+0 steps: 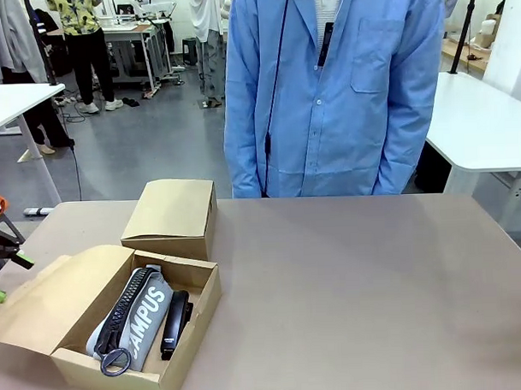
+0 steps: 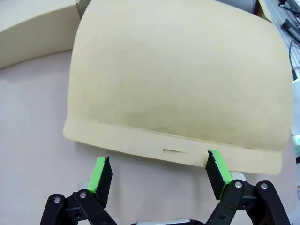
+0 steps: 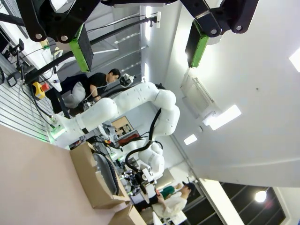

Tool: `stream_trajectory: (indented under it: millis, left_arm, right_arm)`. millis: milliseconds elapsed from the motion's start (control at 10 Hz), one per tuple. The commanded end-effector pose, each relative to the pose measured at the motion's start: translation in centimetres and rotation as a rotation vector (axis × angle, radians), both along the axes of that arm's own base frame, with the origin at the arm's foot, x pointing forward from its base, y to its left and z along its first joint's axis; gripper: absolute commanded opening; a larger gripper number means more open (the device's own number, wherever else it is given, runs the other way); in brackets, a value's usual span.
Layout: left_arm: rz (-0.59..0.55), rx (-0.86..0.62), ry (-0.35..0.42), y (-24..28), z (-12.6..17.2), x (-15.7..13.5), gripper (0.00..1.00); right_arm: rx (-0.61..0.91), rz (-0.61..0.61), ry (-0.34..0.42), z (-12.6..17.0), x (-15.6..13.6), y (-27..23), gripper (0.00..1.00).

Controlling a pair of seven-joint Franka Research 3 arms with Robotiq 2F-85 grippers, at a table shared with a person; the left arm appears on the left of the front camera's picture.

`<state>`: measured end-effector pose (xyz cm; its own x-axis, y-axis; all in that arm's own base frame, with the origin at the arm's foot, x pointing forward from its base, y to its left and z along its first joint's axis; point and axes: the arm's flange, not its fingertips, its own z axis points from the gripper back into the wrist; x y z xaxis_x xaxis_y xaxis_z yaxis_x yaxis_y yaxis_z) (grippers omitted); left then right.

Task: Place items inside the box.
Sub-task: Close the lid of the Mailer Box closest to the robot.

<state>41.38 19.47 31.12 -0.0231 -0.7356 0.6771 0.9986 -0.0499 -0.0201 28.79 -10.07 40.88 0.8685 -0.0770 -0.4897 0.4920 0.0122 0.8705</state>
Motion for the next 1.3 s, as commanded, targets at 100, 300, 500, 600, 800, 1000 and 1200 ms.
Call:
stream_trajectory:
  millis: [100, 300, 500, 600, 800, 1000, 1200]
  left_arm:
    - [-0.035, -0.042, -0.003, -1.0, -1.3, -0.4, 1.0]
    - [-0.035, -0.048, 0.001, -1.5, -1.8, -0.3, 1.0]
    - [-0.017, 0.002, 0.008, -1.3, -2.6, 0.1, 1.0]
    - [-0.02, 0.027, 0.018, -1.2, -3.2, 0.1, 1.0]
    - [-0.007, 0.065, 0.008, -0.9, -3.5, 0.3, 1.0]
    - [0.007, 0.121, 0.007, -0.4, -4.3, 0.5, 1.0]
    - [0.014, 0.137, 0.01, -0.2, -4.8, 0.7, 1.0]
  right_arm:
    - [0.014, -0.006, 0.016, 0.7, 0.2, -0.1, 1.0]
    - [0.014, -0.006, 0.016, 0.7, 0.2, -0.1, 1.0]
    - [0.014, -0.006, 0.016, 0.7, 0.2, -0.1, 1.0]
    - [0.014, -0.006, 0.016, 0.7, 0.2, -0.1, 1.0]
    - [0.014, -0.006, 0.016, 0.7, 0.2, -0.1, 1.0]
    - [0.014, -0.006, 0.016, 0.7, 0.2, -0.1, 1.0]
    - [0.014, -0.006, 0.016, 0.7, 0.2, -0.1, 1.0]
